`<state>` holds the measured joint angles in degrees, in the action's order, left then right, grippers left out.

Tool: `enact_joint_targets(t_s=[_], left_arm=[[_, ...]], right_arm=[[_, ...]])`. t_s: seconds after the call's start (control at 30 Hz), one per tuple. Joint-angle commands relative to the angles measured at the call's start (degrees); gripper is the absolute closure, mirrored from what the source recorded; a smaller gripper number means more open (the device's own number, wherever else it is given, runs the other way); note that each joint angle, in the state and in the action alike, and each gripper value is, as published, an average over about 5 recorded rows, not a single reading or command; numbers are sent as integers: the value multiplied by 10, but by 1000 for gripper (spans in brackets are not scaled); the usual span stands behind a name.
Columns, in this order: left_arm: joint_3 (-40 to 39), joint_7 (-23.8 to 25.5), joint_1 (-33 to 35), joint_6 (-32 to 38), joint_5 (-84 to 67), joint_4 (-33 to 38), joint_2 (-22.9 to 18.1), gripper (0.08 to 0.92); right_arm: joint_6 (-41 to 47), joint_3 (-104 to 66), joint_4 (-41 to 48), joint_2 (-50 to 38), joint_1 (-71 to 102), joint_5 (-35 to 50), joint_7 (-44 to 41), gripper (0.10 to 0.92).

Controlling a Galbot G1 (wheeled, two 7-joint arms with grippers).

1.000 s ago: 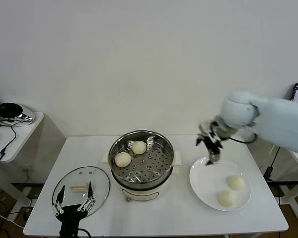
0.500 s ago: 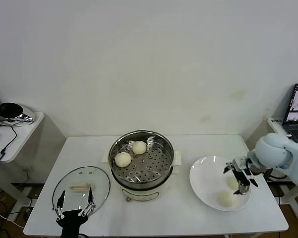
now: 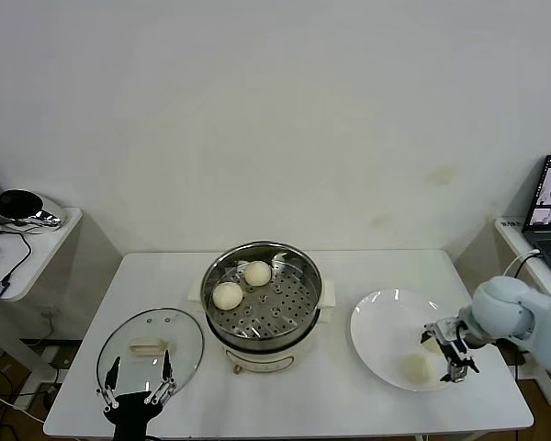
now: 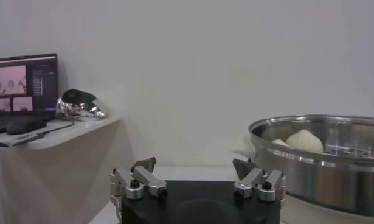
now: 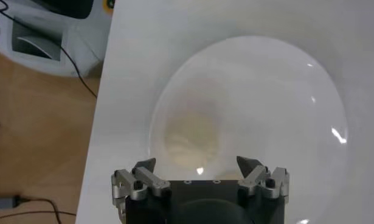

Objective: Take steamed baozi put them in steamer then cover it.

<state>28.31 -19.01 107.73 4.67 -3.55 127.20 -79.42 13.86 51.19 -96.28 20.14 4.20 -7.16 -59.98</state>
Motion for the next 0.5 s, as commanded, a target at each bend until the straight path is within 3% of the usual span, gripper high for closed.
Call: enact_joint_targets(t_s=[0.03,0.5], left_arm=[[2,0,-1,-1,0,-1,0,177],[9,1,-6,-2,-4,-7,0,177]], right_arm=[[-7,-21,19,17,38,-16,7,203],[5,-21,44,44,44,-12,5,212]])
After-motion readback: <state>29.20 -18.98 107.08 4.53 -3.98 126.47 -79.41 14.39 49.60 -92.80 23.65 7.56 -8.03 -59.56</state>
